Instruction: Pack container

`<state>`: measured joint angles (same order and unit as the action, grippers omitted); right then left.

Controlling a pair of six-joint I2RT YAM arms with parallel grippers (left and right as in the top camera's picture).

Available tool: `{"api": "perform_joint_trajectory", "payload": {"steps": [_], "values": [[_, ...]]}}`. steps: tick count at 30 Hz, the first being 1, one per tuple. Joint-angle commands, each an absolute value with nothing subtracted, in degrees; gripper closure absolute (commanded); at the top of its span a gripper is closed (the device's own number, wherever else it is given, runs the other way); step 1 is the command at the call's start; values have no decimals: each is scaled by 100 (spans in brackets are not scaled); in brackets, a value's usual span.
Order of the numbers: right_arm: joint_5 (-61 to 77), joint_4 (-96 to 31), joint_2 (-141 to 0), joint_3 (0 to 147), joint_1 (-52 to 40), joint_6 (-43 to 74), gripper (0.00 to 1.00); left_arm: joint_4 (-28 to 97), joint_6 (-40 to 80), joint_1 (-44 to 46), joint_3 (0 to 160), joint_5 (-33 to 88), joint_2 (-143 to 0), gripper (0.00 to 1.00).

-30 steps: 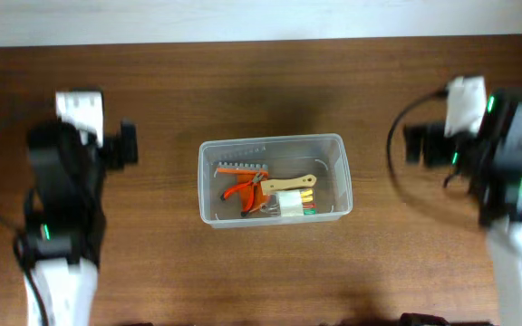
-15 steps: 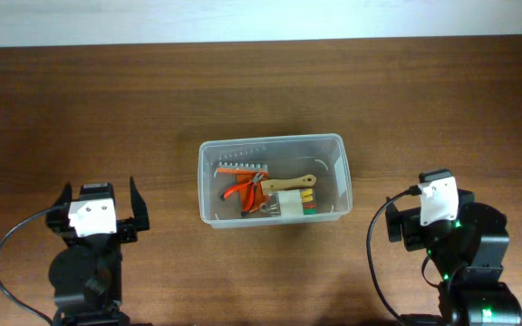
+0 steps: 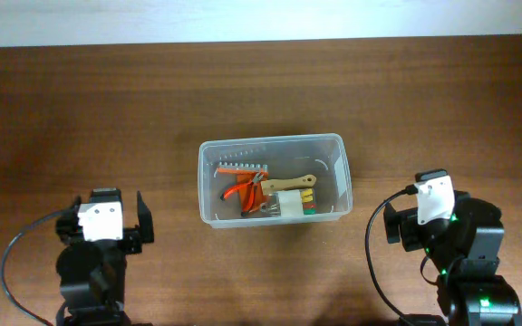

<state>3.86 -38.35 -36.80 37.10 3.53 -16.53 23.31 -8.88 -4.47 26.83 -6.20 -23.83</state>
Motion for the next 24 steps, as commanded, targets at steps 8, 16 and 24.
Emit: {"api": "perform_joint_trajectory", "payload": {"steps": [8, 16, 24], "values": [[292, -3822, -3857, 3653, 263, -1649, 1, 4307, -819, -429, 2665, -558, -2344, 1], [292, -3837, -2974, 3653, 257, -1649, 1, 5234, -819, -429, 2665, -558, -2344, 1], [296, -4464, -1114, 3653, 259, -1640, 1, 5258, -819, -429, 2665, -558, -2344, 1]]}}
